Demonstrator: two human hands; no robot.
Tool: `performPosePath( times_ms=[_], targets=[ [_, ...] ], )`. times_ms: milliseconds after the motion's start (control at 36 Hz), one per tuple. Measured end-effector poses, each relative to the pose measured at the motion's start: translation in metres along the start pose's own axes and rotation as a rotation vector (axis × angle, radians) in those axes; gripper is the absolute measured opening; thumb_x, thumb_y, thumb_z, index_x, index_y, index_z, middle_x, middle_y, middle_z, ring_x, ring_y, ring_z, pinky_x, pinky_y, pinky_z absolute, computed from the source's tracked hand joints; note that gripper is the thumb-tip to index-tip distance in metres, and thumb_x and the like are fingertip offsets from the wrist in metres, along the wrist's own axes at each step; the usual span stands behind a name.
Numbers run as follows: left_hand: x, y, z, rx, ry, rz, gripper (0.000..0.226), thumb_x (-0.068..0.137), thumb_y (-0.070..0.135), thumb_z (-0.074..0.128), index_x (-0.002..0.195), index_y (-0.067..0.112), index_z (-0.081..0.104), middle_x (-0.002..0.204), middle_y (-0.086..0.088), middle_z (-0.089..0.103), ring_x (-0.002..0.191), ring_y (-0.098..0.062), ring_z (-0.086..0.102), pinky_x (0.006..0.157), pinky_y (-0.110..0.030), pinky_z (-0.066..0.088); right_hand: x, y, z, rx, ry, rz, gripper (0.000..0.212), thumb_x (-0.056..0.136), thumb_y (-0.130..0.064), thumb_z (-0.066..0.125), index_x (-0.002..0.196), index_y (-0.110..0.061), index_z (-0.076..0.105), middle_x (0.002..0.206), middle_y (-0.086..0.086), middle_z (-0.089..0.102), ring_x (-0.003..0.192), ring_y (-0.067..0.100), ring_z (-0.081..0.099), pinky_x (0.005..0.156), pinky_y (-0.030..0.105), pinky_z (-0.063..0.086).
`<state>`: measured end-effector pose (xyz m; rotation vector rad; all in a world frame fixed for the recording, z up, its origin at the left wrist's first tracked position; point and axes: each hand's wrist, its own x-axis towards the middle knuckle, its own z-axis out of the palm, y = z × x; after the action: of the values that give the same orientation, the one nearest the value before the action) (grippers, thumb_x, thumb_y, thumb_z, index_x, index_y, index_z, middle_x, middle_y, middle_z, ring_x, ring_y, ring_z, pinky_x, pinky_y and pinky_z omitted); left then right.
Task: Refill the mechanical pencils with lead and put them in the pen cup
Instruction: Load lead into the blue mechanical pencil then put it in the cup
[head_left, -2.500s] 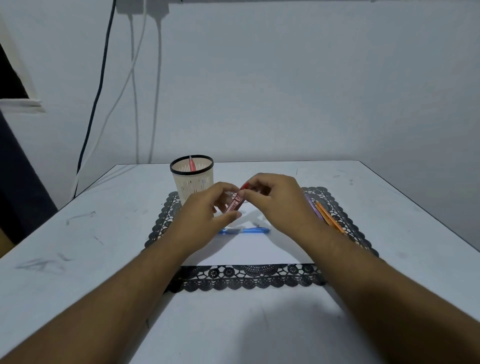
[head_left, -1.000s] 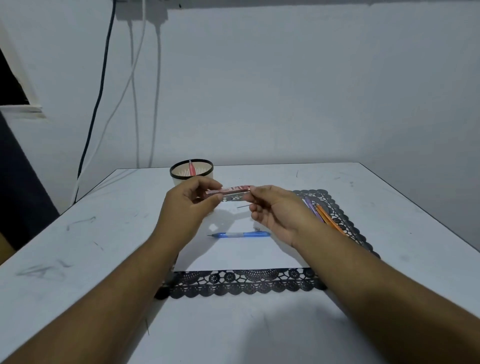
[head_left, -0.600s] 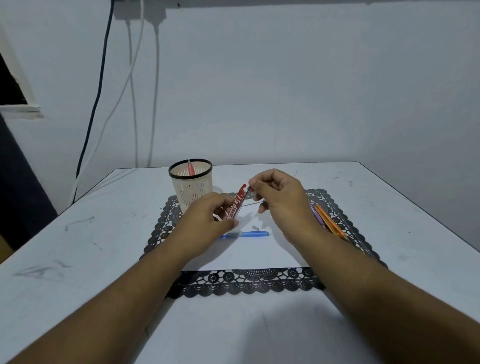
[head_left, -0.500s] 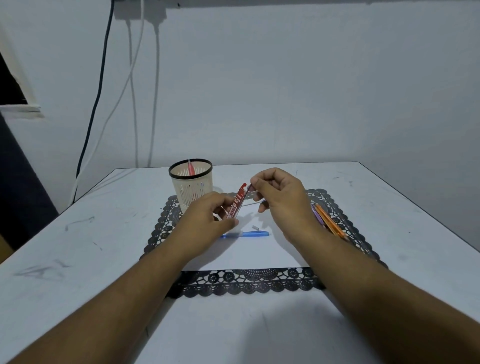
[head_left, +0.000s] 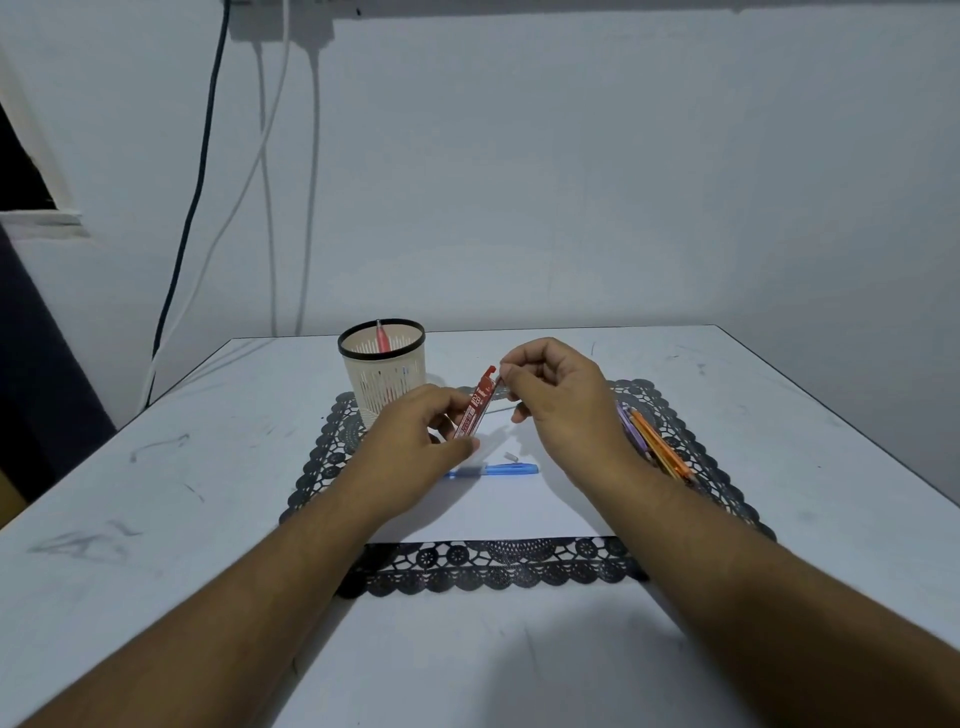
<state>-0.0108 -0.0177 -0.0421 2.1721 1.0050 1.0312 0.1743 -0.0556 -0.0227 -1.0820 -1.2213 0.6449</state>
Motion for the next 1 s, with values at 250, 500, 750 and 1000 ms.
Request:
performPosePath(
  times_ms=[250, 500, 750, 1000],
  targets=[
    [0.0006, -0.0009, 0.0004, -0.006, 0.018, 0.017, 0.035, 0.087, 0.013, 0.079, 0.108, 0.039, 0.070, 0.101, 0.009, 0.067, 0.093, -0.008, 0.062, 0.086, -0.042, 0.055, -0.0013, -0.0011, 0.0006, -0.019, -0.009, -0.040, 0.012, 0.095, -0.004, 0.068, 0.098, -0.015, 0.072, 0.079, -0.001, 0.067, 0.076, 0.014, 0.064, 0.063, 0.030, 0.056],
    [0.0007, -0.0017, 0.0003, 0.013, 0.011, 0.026, 0.030, 0.087, 0.014, 0.078, 0.109, 0.034, 0.071, 0.101, 0.010, 0.065, 0.093, -0.009, 0.062, 0.084, -0.041, 0.055, -0.0008, -0.0029, 0.0000, 0.059, -0.040, 0.029, 0.012, 0.092, -0.003, 0.072, 0.094, -0.013, 0.078, 0.086, 0.005, 0.076, 0.074, 0.016, 0.065, 0.069, 0.035, 0.058],
    [-0.0008, 0.0011, 0.0004, -0.011, 0.003, 0.037, 0.037, 0.087, 0.013, 0.078, 0.107, 0.042, 0.068, 0.101, 0.010, 0.065, 0.094, -0.008, 0.063, 0.083, -0.039, 0.056, 0.0010, -0.0068, -0.0035, 0.173, -0.024, 0.109, 0.008, 0.090, -0.006, 0.076, 0.088, -0.014, 0.077, 0.079, 0.000, 0.072, 0.072, 0.011, 0.063, 0.064, 0.030, 0.052],
    [-0.0011, 0.0024, 0.0008, -0.029, -0.002, 0.034, 0.036, 0.087, 0.013, 0.078, 0.106, 0.042, 0.069, 0.101, 0.010, 0.065, 0.093, -0.009, 0.063, 0.083, -0.040, 0.056, 0.0011, -0.0093, -0.0061, 0.138, -0.035, 0.064, 0.007, 0.092, -0.005, 0.074, 0.092, -0.012, 0.074, 0.080, 0.004, 0.071, 0.071, 0.014, 0.063, 0.063, 0.029, 0.054]
  ],
)
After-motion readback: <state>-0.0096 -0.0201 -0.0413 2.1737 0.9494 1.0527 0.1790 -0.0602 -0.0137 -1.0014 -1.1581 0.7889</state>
